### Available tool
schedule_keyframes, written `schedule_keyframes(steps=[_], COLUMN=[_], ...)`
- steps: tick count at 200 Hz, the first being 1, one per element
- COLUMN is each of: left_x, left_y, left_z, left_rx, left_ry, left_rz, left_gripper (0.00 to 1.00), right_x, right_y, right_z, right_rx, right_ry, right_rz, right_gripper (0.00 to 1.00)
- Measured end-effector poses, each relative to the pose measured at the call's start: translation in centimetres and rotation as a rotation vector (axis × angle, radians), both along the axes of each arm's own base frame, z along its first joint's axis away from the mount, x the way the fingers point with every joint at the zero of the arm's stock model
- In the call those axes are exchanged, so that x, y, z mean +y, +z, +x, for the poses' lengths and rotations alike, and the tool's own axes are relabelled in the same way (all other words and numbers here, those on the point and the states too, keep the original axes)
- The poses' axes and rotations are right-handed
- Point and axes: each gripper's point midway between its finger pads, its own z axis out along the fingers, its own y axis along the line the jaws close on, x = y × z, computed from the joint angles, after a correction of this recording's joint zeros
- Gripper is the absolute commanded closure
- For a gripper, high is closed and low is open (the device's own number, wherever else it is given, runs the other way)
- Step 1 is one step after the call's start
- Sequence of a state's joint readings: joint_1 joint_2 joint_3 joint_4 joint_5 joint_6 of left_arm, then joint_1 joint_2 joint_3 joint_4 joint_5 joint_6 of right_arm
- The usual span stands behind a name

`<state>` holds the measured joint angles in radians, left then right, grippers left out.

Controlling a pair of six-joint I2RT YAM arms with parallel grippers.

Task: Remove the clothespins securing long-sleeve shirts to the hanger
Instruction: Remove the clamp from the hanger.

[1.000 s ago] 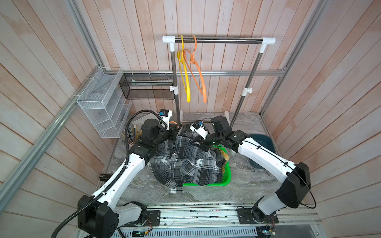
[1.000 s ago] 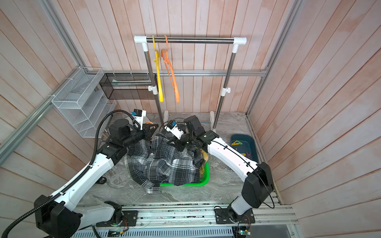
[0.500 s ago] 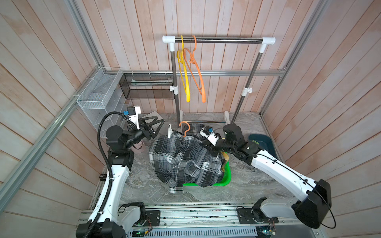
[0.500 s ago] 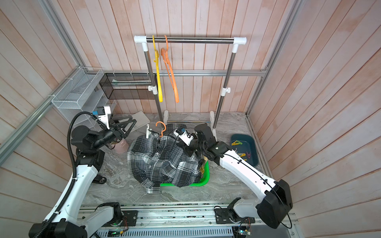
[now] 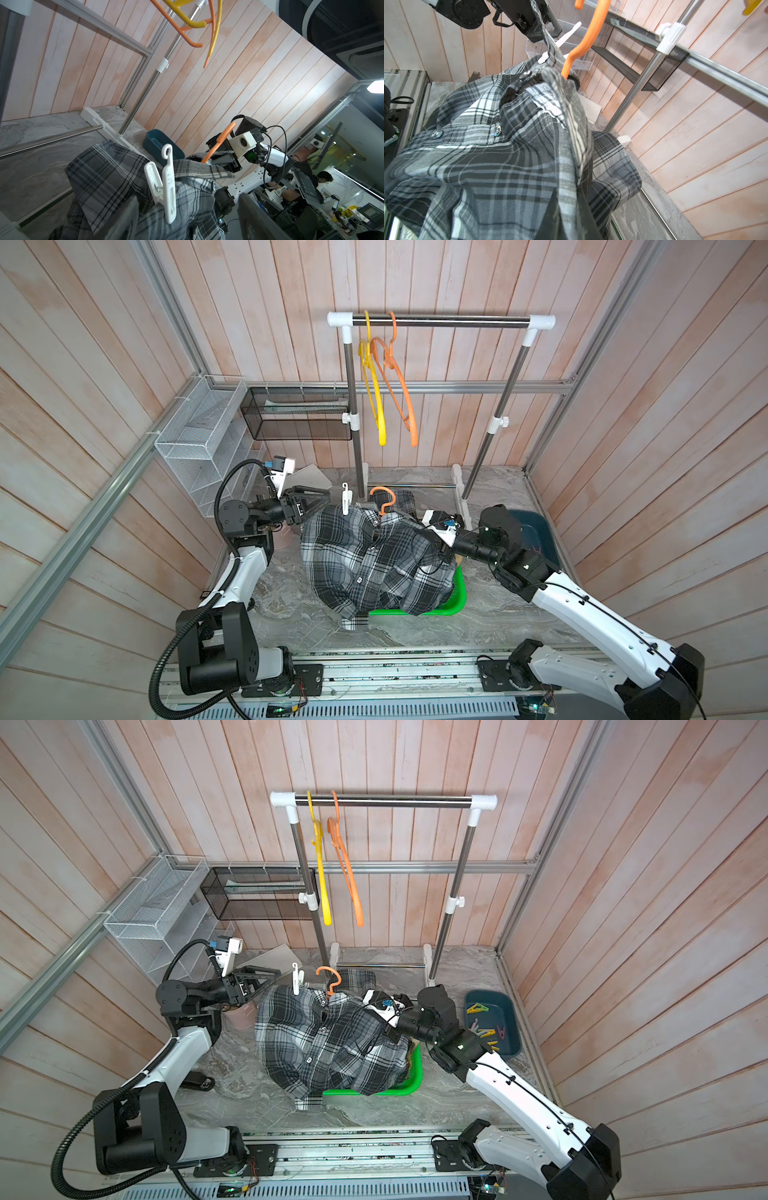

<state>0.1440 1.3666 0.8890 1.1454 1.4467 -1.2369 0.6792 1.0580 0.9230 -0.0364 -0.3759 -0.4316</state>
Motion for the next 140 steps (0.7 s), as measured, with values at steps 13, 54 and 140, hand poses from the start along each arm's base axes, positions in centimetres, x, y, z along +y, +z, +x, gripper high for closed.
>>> schedule_keyframes(steps=[13, 54, 140], left_x=[-0.1, -0.3, -0.8], left_y=[-0.1, -0.5, -1.1], left_z=[-0.3, -0.9, -1.1], left_rx=[-0.006, -0.014, -0.011], left_ry=[-0.014, -0.045, -0.07], left_rz=[0.012, 0.039, 0.054], left_gripper=[0.24, 0.31, 0.29], right_x=[0.1, 0.5, 1.2], right_y=[0.0, 0.3, 0.6], right_z=[-0.2, -0.9, -2.0], right_rx=[-0.011, -0.046, -0.075], right_ry=[0.019, 0.072, 0.145], right_rz=[-0.006, -0.007, -0.006], right_gripper=[1.0, 1.0, 1.0])
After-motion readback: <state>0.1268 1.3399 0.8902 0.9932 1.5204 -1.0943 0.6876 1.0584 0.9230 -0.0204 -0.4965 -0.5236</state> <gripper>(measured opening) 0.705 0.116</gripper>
